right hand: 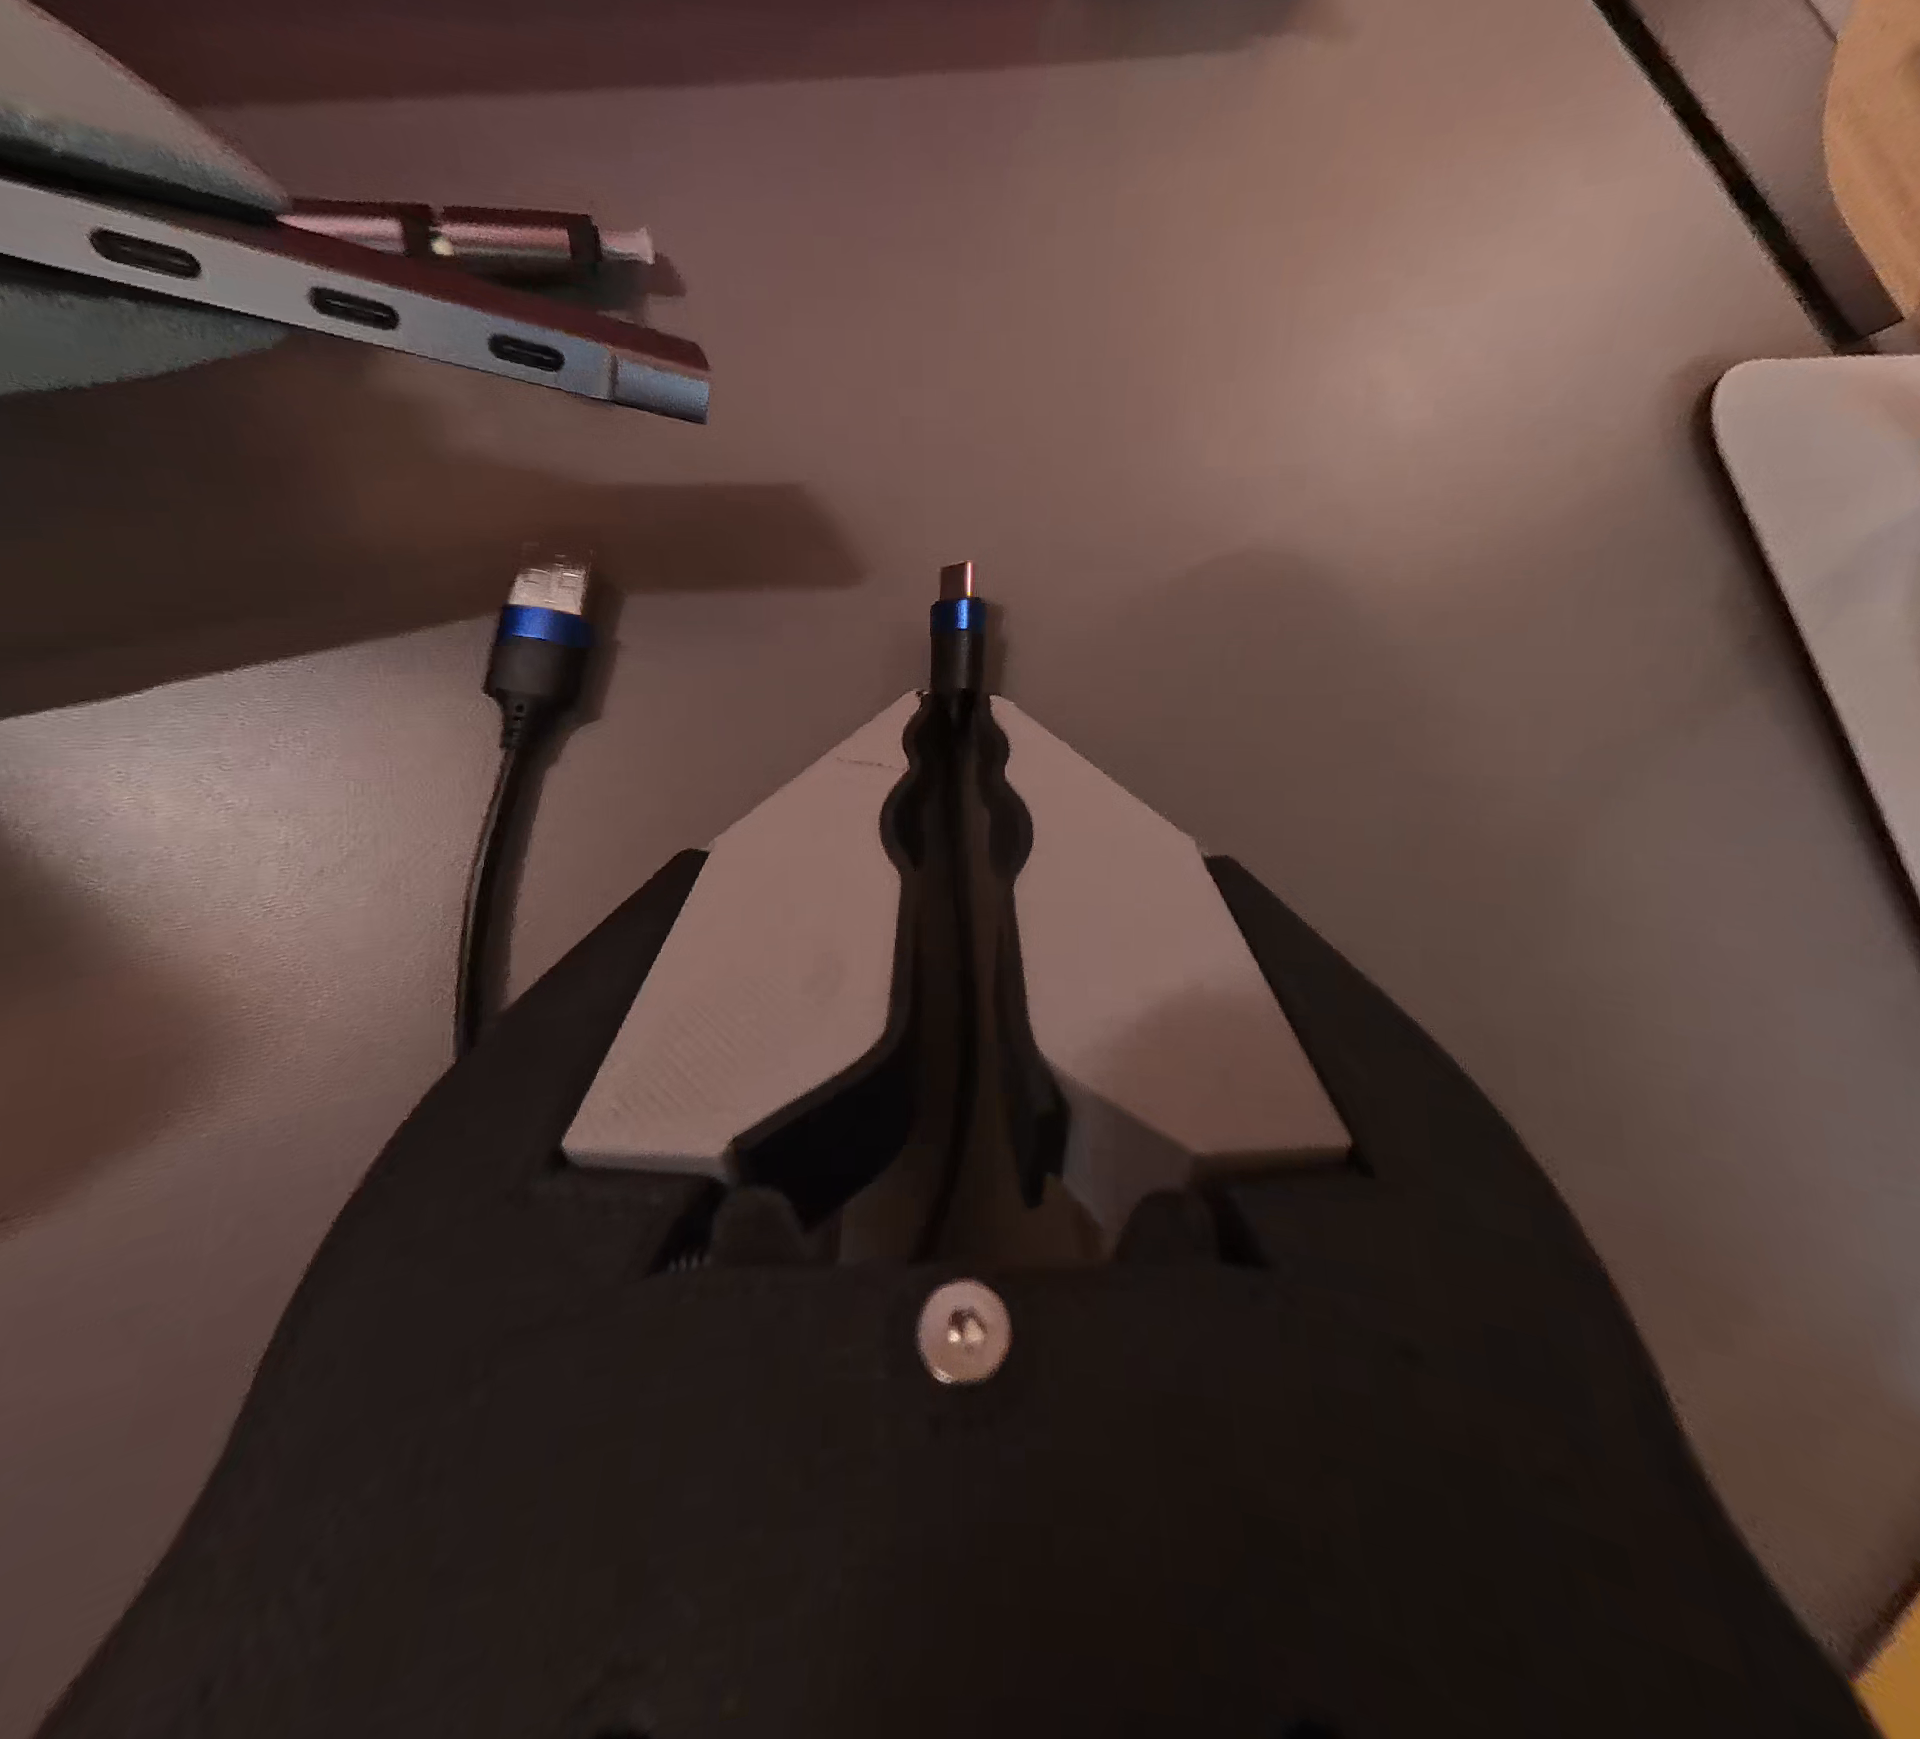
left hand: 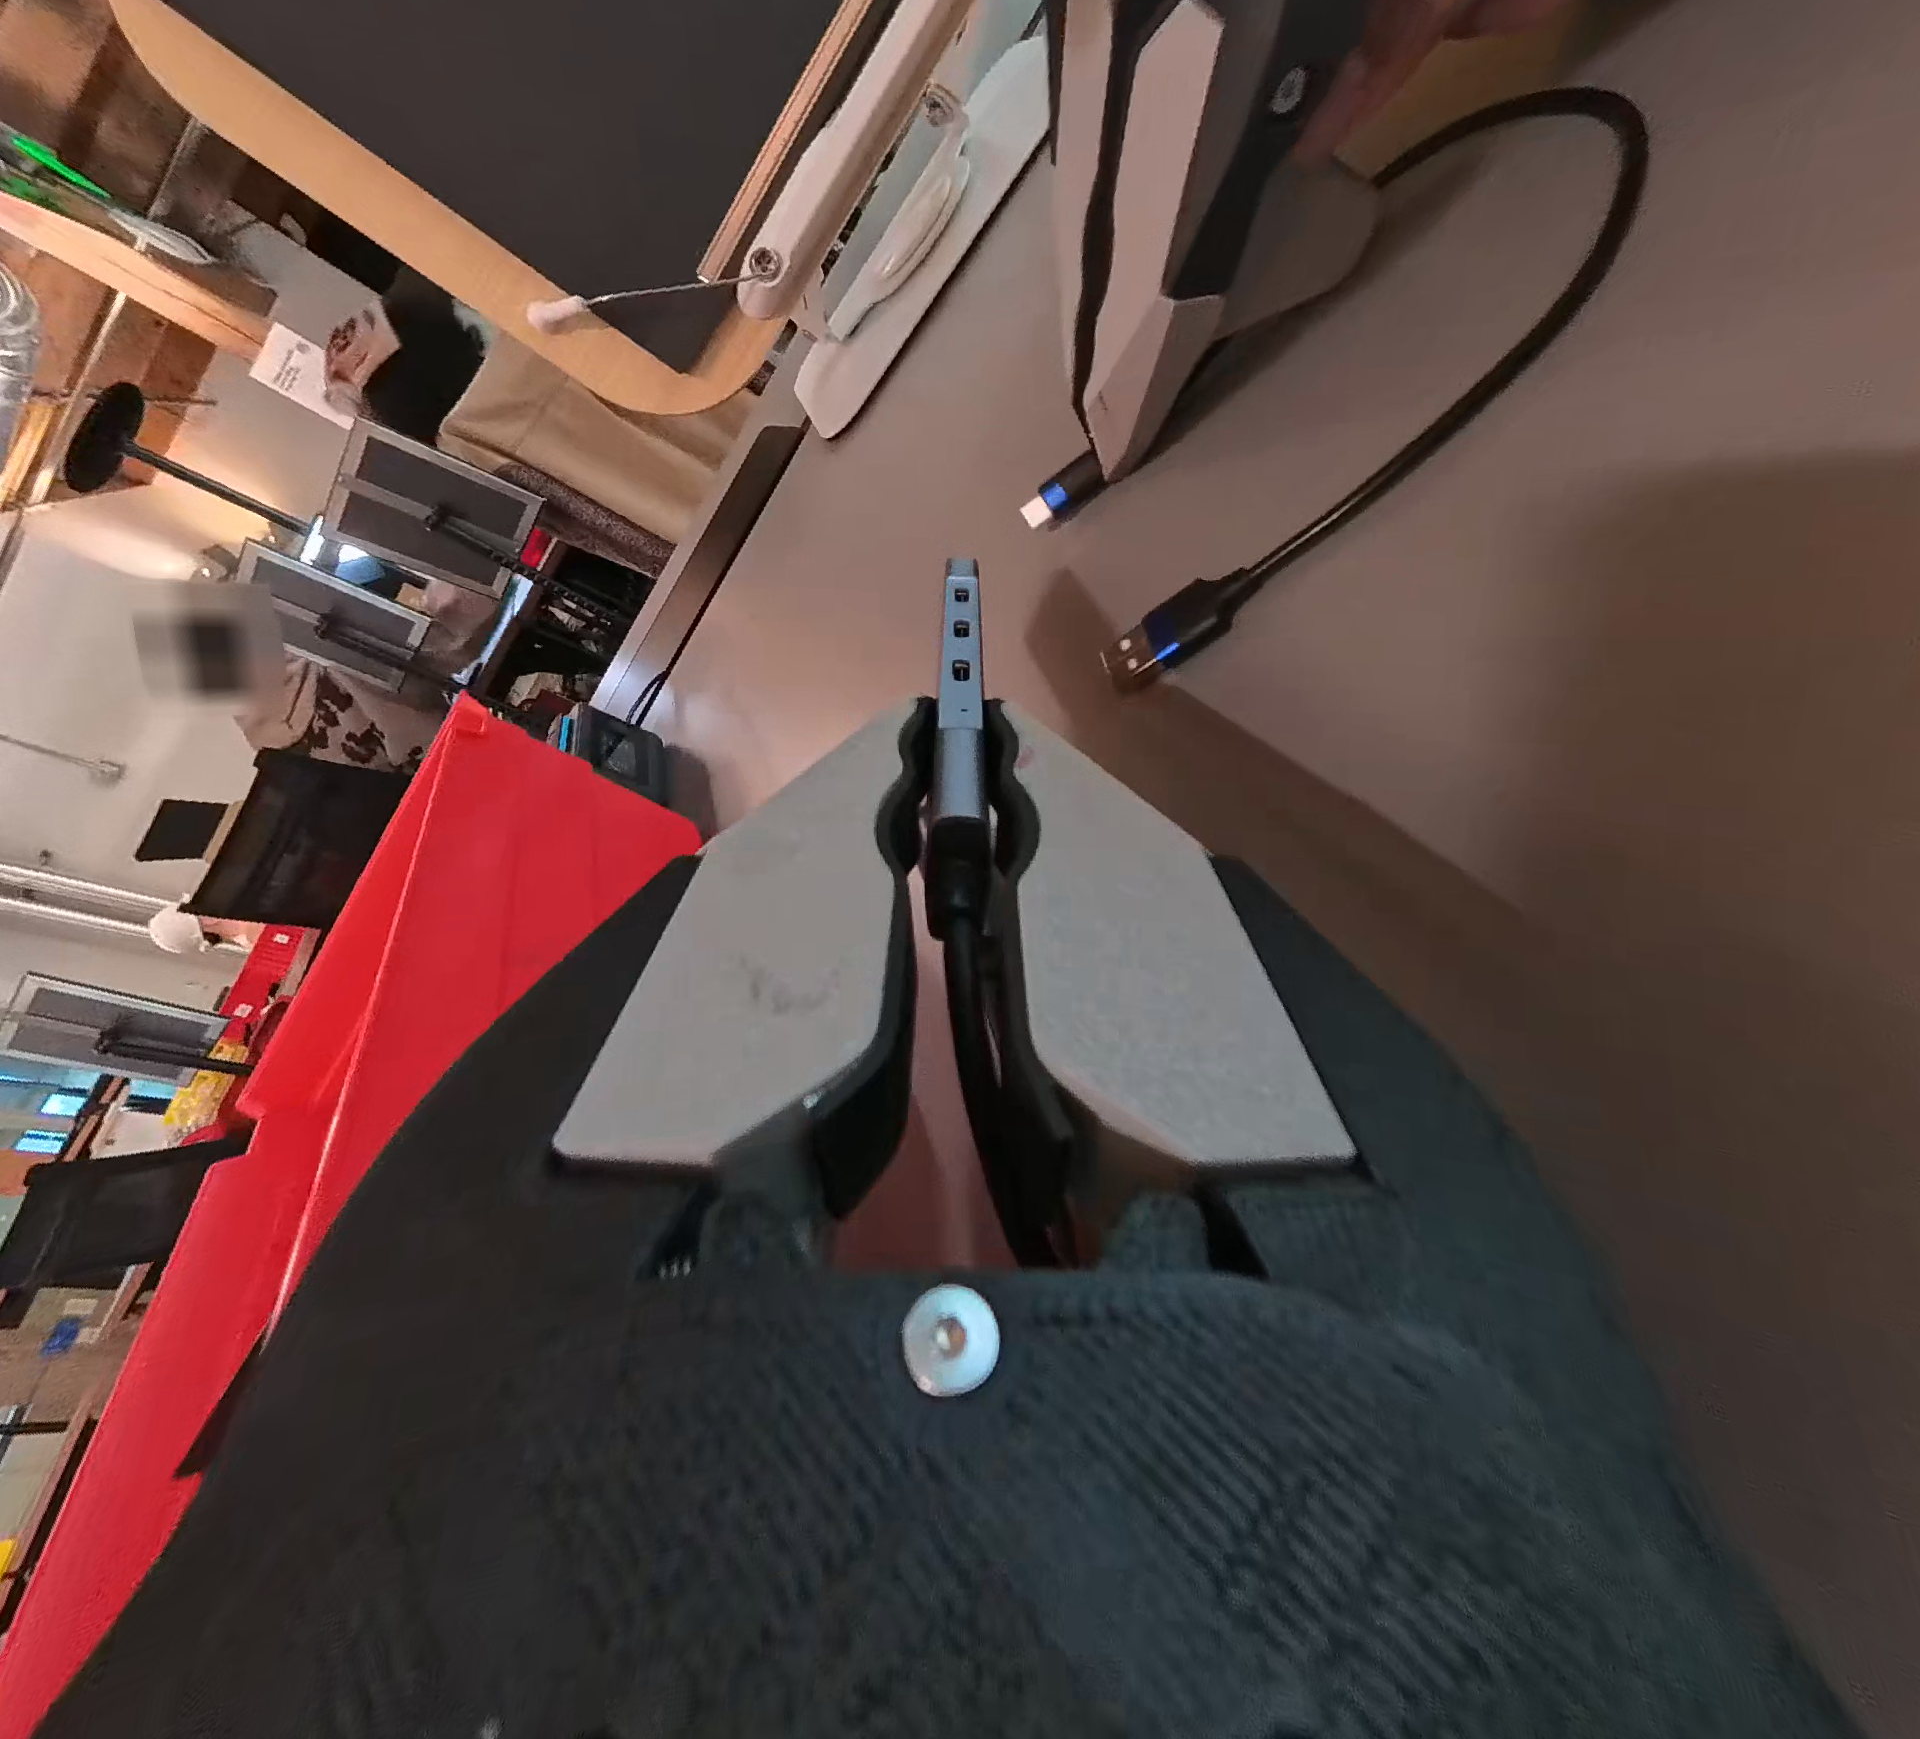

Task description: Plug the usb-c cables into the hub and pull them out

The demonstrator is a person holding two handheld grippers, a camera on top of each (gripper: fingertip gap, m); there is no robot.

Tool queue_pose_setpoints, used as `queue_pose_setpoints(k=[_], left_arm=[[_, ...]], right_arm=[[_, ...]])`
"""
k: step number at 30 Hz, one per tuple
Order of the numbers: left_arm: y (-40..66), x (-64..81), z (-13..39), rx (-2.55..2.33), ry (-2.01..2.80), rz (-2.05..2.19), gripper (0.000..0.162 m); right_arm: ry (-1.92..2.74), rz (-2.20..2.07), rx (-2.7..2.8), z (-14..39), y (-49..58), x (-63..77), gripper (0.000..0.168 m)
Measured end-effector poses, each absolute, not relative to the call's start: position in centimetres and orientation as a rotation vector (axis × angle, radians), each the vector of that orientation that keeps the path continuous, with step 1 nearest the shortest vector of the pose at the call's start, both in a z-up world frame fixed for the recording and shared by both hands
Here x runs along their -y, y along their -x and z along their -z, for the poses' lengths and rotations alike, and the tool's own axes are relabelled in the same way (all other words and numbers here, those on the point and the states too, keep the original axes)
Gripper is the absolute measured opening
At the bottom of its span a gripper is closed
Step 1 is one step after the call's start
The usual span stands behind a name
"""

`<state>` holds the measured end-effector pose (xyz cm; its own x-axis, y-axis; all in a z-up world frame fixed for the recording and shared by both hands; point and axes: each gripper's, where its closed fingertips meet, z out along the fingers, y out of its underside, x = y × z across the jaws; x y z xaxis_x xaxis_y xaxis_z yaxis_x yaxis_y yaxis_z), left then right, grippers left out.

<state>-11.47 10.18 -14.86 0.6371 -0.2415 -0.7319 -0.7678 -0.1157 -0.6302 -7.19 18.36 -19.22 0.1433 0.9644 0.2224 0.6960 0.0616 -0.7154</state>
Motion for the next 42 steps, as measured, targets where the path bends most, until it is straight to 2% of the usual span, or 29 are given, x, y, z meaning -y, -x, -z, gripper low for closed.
queue_pose_setpoints(k=[13,22,42], left_arm=[[9.8,-10.4,14.8,-1.136,1.397,-1.022,0.007],[9.2,-10.4,14.1,-1.178,1.285,-1.18,0.007],[7.9,-10.2,14.8,-1.302,1.162,-1.3,0.007]], right_arm=[[1.771,-1.279,1.732,14.7,6.8,-8.3,0.003],[1.899,-1.182,1.77,16.6,6.1,-8.6,0.004],[1.885,-1.153,1.869,16.4,5.0,-7.7,0.003]])
